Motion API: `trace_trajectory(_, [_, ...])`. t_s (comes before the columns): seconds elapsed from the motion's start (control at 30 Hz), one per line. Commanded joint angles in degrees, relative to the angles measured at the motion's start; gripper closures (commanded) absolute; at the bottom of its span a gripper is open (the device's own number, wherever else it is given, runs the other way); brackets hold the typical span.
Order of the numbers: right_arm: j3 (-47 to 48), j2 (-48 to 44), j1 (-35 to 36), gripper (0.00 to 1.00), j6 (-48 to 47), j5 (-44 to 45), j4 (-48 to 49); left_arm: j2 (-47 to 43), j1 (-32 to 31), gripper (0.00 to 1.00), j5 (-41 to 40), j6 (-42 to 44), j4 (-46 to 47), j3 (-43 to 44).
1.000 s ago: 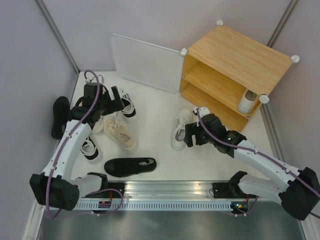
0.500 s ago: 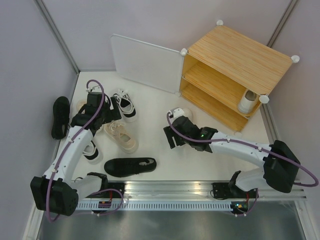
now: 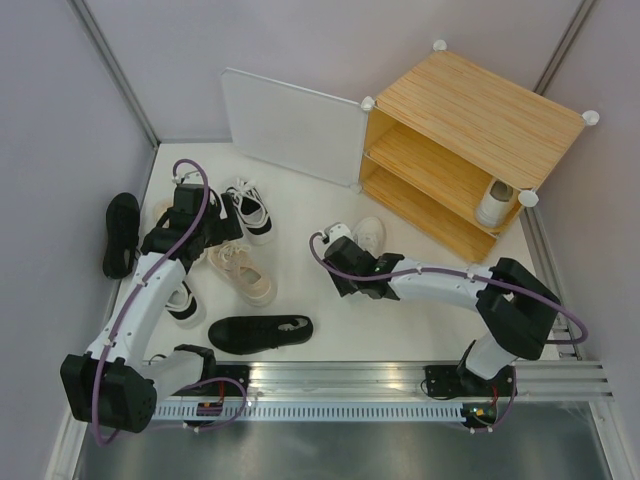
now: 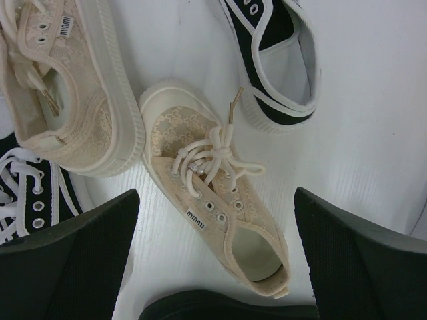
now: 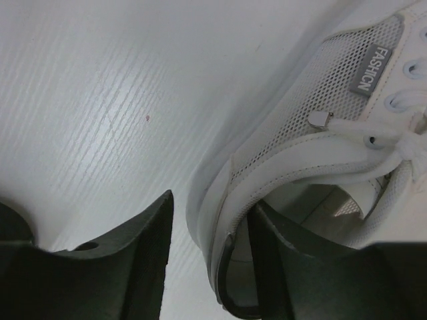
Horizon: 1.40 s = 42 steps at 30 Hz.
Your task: Place and organize the shoes in the shoe cabinet
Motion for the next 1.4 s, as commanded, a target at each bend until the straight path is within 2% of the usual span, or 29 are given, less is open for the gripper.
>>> trace_trajectory(0.0, [1.4,1.9,0.3,0.54,-1.0,-1.4,-0.2,-1.1,0.0,0.01,-0.8,2.0,1.8,0.3])
trace_trajectory(0.07, [1.9,1.8,0.3,0.60,-1.3,-2.1,-1.1,-1.1,0.0,0.01,-0.8,2.1,1.9,0.3])
trace_trajectory(0.1, [2.3,1.5,0.3,0.67,-1.5,-2.1,-1.5,-1.1,0.0,0.01,-0.8,2.1,1.9,0.2])
trace_trajectory(0.17, [2.8,0.1,0.2,0.73,-1.9,-1.0,-2.8,-1.1,-0.1,0.01,-0.8,2.0,1.9,0.2])
trace_trajectory(0.3, [5.4,-3.1,0.1,0.91,-3.4,1.2,-7.3,-1.1,0.0,0.01,-0.8,2.0,1.8,0.2])
trace_trajectory(0.4, [7.7,-6.7,-1.2,0.99,-4.7,1.8,-11.2,-1.2,0.0,0.01,-0.7,2.2,1.9,0.2])
trace_trajectory(0.63, [14.6,-13.9,-6.8,0.99,-7.1,-0.2,-18.9,-1.2,0.0,0.01,-0.7,2.2,1.9,0.1])
trace_trajectory(0.8, [18.8,-16.7,-15.2,0.99,-11.0,-2.2,-20.3,-1.2,0.0,0.01,-0.7,2.2,1.9,0.1])
trace_trajectory(1.17, [24.5,-12.6,-31.1,0.99,-16.4,-6.2,-18.6,-1.0,0.0,0.01,-1.0,2.3,1.9,0.0])
trace_trajectory(1.37, [24.4,-10.6,-36.8,0.99,-18.3,-3.9,-16.8,-1.1,0.0,0.01,-1.1,2.4,1.9,0.0])
